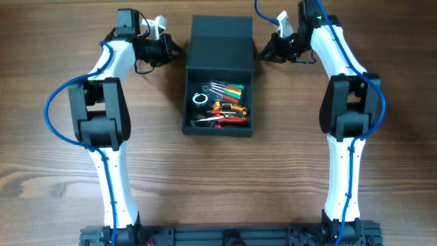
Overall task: Pack container
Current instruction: 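Swing the lid down over the box opening with both grippers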
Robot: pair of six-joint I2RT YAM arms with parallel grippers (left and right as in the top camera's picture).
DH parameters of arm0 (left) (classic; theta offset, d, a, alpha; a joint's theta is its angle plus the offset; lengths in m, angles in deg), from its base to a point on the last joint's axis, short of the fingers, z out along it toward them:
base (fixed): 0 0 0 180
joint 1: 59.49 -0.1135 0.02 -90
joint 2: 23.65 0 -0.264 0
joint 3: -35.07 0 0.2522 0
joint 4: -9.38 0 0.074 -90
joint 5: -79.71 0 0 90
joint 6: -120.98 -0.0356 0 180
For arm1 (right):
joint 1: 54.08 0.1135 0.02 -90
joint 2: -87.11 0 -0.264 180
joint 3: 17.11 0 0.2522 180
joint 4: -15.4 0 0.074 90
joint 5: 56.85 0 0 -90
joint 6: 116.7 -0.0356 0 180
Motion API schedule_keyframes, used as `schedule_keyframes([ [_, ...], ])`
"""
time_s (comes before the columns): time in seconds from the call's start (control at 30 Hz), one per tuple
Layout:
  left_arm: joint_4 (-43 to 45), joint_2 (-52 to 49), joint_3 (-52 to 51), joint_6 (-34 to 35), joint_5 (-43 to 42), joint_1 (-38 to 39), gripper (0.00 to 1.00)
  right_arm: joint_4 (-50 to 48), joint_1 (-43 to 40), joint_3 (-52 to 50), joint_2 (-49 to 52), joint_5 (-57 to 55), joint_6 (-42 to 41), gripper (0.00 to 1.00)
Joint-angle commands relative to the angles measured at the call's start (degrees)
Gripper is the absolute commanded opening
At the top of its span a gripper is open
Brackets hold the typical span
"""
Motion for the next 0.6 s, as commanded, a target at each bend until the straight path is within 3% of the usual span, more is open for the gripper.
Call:
schedule_keyframes([
  [0.0, 0.7, -2.7, 0.0, 2.6, -3.7, 0.7, 0.04, -0.3, 1.1, 1.0, 0.7, 7.4, -0.6, 0.04],
  [0.27, 1.9, -2.7, 0.0, 3.0, -9.3, 1.0, 0.04, -2.6, 1.3, 1.0, 0.7, 18.8, 0.1, 0.04],
  [0.57, 2.4, -1.9, 0.0, 3.0, -11.6, 1.0, 0.04, -2.9, 1.3, 1.0, 0.7, 18.2, -1.3, 0.04],
])
